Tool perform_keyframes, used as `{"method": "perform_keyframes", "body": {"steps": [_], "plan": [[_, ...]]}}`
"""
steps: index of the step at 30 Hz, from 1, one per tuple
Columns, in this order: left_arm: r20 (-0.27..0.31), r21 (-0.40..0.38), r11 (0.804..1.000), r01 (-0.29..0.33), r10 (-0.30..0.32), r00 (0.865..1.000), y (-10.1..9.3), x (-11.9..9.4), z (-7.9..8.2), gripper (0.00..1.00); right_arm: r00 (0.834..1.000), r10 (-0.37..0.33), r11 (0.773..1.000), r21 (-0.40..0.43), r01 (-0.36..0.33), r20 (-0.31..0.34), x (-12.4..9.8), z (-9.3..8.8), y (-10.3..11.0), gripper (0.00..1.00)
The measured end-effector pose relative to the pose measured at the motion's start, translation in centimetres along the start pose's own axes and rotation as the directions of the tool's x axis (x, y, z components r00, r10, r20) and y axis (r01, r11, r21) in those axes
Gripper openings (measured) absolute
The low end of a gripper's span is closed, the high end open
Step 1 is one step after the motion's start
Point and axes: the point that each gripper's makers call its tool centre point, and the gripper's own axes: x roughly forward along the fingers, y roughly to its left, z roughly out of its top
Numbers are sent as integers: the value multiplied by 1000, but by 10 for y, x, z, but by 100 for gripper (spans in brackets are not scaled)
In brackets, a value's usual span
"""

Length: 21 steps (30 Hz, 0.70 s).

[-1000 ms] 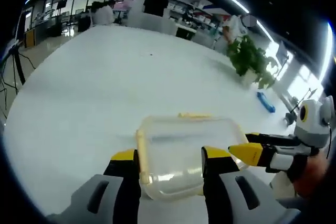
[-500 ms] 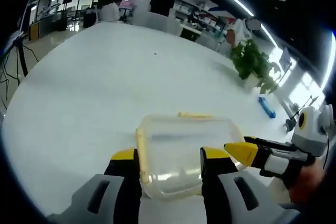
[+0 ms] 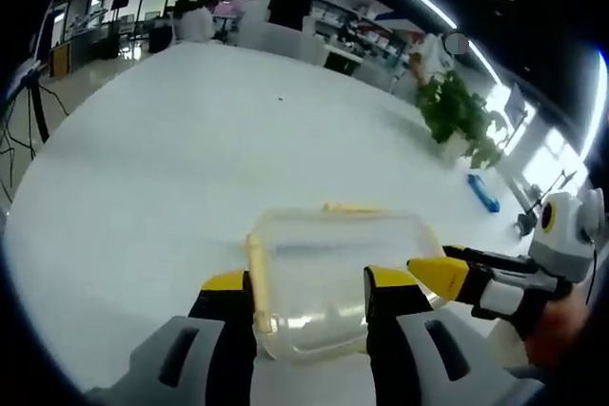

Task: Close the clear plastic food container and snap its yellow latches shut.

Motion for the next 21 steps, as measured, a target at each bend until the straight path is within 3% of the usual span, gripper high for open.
{"method": "perform_keyframes", "body": {"steps": [21], "plan": [[12, 5, 1000, 16, -16, 1000, 23, 28, 39, 44, 1000, -6, 1000, -9, 6, -8, 44, 28, -2, 39]]}}
